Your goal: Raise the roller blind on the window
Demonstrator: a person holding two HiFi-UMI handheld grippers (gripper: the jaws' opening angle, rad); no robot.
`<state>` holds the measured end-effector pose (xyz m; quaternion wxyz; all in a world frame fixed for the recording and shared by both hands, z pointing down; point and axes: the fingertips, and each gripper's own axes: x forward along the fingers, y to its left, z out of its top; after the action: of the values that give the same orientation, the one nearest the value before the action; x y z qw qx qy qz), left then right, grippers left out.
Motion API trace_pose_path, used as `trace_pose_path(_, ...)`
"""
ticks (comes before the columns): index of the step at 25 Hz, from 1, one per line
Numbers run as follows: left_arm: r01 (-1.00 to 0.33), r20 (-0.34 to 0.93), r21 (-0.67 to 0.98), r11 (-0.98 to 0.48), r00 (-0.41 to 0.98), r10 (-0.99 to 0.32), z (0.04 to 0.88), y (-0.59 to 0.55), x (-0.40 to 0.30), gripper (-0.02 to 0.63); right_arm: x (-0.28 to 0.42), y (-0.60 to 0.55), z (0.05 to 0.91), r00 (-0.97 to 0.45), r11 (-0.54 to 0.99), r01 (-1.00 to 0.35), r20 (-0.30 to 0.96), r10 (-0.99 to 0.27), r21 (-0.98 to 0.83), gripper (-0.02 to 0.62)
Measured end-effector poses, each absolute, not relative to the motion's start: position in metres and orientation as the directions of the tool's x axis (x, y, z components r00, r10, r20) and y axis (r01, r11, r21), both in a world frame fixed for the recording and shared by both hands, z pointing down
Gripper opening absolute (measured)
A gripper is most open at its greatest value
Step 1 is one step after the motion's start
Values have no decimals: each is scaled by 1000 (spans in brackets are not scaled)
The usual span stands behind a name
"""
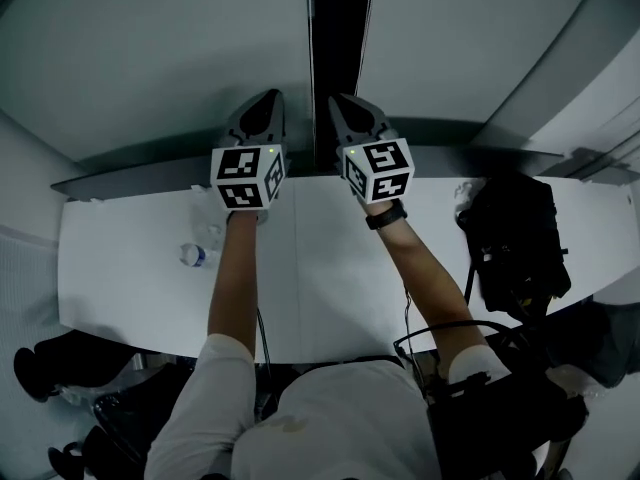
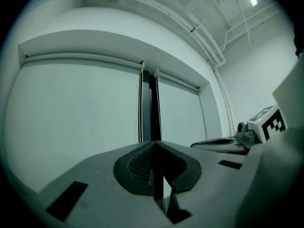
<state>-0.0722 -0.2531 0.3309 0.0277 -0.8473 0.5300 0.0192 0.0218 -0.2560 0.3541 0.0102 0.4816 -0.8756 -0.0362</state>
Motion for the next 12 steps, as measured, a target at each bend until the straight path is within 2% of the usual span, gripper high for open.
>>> trace_pose_path(5, -885, -76, -39, -465, 466, -881, 310, -321, -66, 2, 31, -325, 351, -530, 529, -847, -4, -848, 48, 3)
trace_pose_path(12, -866, -51, -67, -495, 499, -865, 290, -404, -57, 2, 21, -403, 368, -551, 553, -825, 51, -833, 115, 3)
